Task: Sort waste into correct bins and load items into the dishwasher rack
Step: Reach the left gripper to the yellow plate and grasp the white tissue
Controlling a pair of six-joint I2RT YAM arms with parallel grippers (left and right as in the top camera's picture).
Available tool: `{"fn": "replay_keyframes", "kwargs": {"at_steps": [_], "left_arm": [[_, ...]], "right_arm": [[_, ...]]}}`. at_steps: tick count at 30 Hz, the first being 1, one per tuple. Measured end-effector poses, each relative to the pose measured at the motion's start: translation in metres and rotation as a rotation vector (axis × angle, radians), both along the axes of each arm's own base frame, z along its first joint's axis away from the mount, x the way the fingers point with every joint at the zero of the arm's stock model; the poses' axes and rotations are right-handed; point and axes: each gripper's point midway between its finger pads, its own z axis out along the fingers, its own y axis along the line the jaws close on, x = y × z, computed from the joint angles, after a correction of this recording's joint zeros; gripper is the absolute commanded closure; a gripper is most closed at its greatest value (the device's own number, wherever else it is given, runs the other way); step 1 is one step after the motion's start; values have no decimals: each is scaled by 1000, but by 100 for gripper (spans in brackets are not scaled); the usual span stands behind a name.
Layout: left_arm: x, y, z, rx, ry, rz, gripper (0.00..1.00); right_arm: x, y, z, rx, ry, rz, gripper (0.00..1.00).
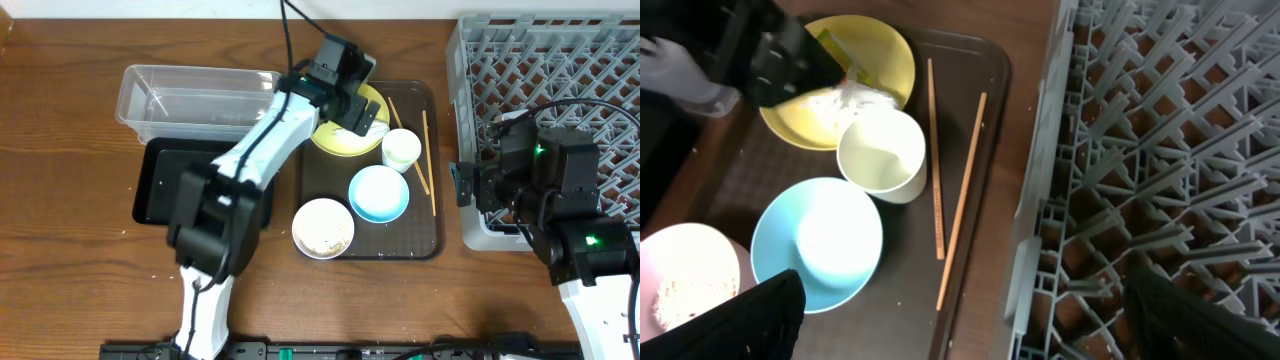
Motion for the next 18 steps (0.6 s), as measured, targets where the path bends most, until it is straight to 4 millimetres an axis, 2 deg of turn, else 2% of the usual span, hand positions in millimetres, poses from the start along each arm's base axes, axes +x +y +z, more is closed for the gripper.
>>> {"fn": "replay_keyframes", "kwargs": {"at_steps": [5,11,13,16,18], "left_arm": [[4,0,-35,14,42,32,0],[4,0,-48,20,61,39,2],[3,0,-55,23,72,42,7],[3,1,-67,35,85,47,24],[5,-1,-65,29,78,51,37]], "right_arm": [[-2,0,-3,-1,14,0,1],[-4,0,-4,-2,25,1,1],[-4,0,-4,-2,26,1,2],[-4,0,-4,-2,26,1,3],[-4,0,-4,-2,26,1,4]]}}
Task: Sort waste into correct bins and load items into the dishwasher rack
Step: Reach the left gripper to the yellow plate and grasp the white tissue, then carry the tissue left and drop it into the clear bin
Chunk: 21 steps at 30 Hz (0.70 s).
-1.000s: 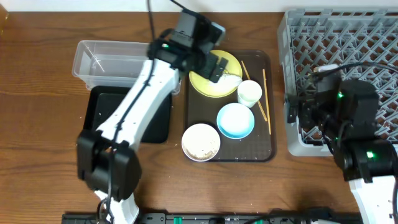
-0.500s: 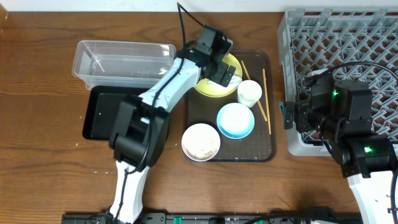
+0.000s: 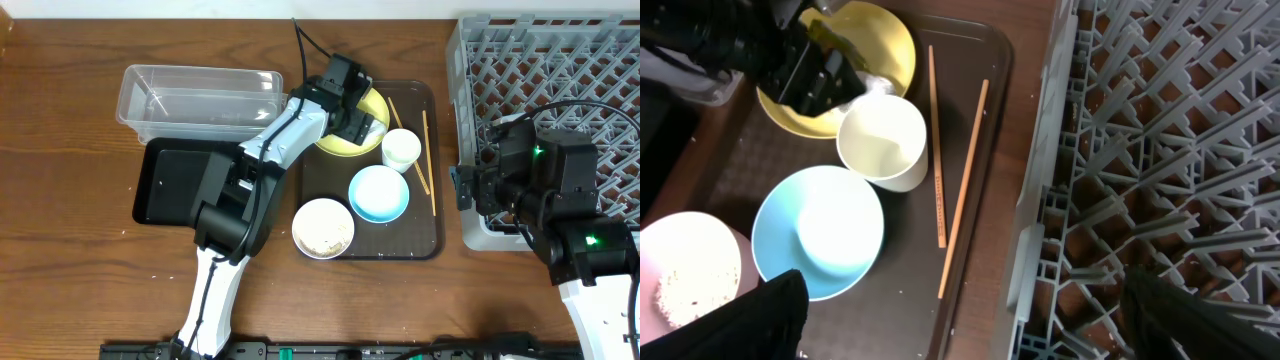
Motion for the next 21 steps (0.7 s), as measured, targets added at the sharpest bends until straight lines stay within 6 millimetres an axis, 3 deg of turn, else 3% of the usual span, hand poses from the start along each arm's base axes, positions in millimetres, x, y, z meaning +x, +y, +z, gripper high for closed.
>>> {"fn": "replay_keyframes", "kwargs": {"at_steps": [6,9,13,16,19,21], "left_arm": [[-2,-3,-2,-2,6,2,79],[-2,-3,-2,-3,7,-3,92],[-2,-3,0,-4,4,-3,94],[-1,2,14,-9,-5,4,94],[4,11,51,-32,-52,25,94],[7,23,92,-60,-106,51,94]], "right_arm": [[0,0,0,0,0,0,8],[0,0,0,1,1,0,9],[0,0,0,2,2,2,10],[-1,0,0,2,3,2,11],[-1,0,0,2,3,2,11],[-1,1,0,2,3,2,11]]}}
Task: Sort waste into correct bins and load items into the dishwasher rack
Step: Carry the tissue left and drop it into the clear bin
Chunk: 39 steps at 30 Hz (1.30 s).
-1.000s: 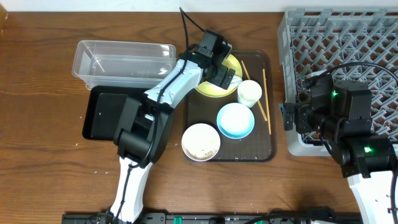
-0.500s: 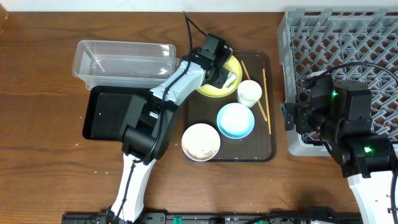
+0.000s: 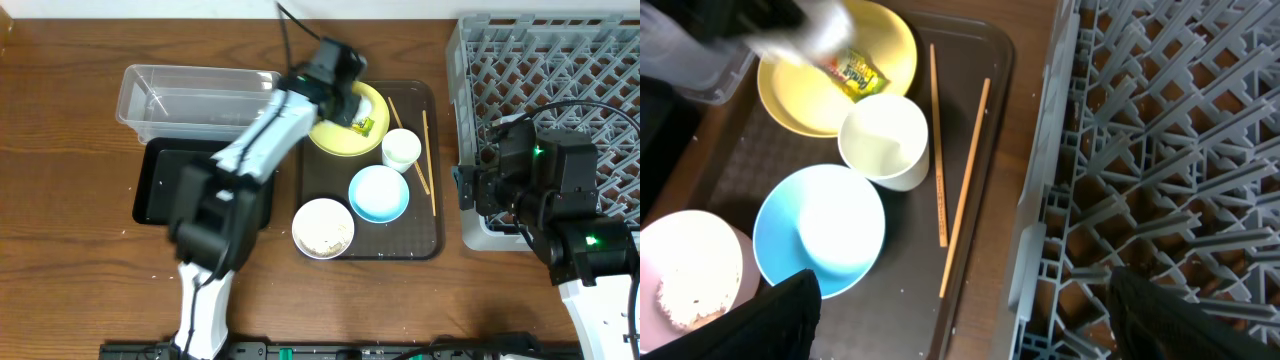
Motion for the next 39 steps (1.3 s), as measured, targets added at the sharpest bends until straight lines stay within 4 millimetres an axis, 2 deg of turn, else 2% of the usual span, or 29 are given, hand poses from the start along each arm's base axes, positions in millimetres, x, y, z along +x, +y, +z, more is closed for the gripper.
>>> {"fn": "replay_keyframes", "kwargs": {"at_steps": [5,7,8,10,13,16,19,20,23,25,29,34,36,39], "left_arm": [[-5,52,107,-57,-138,88,94],[-8,80,133,-58,-169,140,94],[-8,91,139,-51,-175,164,94],[-7,120,139,-19,-165,227,94],[1,160,118,39,-126,296,94],[4,192,81,101,-51,331,94],[-2,209,42,159,50,324,91],[-3,211,33,172,70,314,85],[-3,211,16,209,92,254,62],[-1,209,14,223,81,224,53],[3,207,16,234,57,196,48],[5,198,18,214,46,162,46],[4,186,20,181,43,135,46],[2,151,31,109,23,74,46]], "right_arm": [[0,0,0,0,0,0,11],[0,0,0,0,0,0,12],[0,0,0,0,0,0,12],[0,0,0,0,0,0,11],[0,0,0,0,0,0,11],[0,0,0,0,0,0,12],[0,0,0,0,0,0,11],[0,0,0,0,0,0,11],[0,0,0,0,0,0,11],[0,0,0,0,0,0,11],[0,0,0,2,0,1,10],[0,1,0,5,1,0,9],[0,1,0,5,1,0,9],[0,1,0,7,1,-2,8]]}}
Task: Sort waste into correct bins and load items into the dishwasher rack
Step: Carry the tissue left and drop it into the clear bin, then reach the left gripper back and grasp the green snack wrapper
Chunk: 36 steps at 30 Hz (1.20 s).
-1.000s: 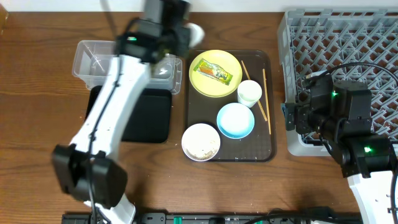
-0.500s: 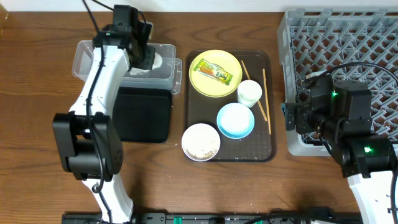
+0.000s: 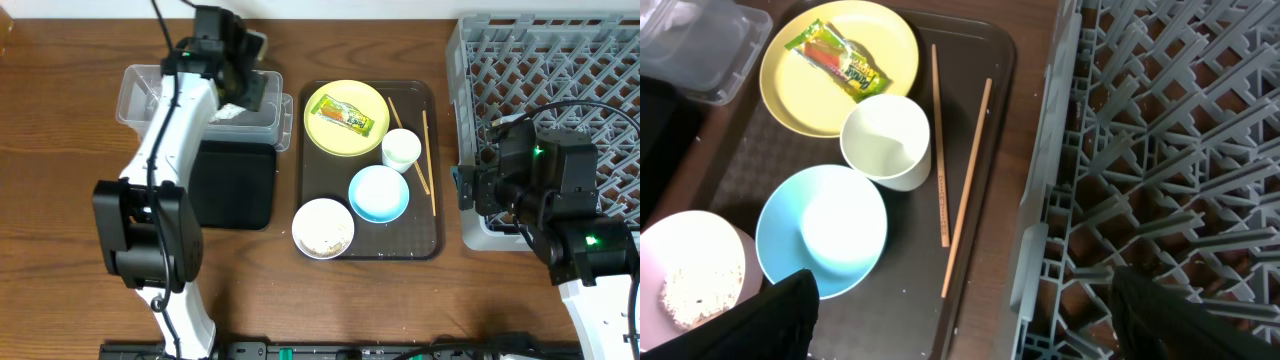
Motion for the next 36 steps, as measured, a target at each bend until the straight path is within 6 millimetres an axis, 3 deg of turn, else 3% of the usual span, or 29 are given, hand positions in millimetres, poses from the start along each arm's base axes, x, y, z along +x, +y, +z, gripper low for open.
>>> {"fn": "replay_keyframes", "kwargs": {"at_steps": [4,7,11,22,36], "left_arm": [[-9,-63,15,-63,-27,-81,46],[-18,-100,13,-89,-16,-72,46],[-23,-129,-2,-113,17,6,46],[-12,-156,-98,-146,143,240,46],[-4,-163,-123,-156,143,297,49]], "right_arm": [[0,0,0,0,1,-1,8],[0,0,0,0,1,-1,8],[0,0,0,1,1,-1,8],[-2,0,-2,4,13,-5,7],[-4,0,-4,3,24,-5,7]]}}
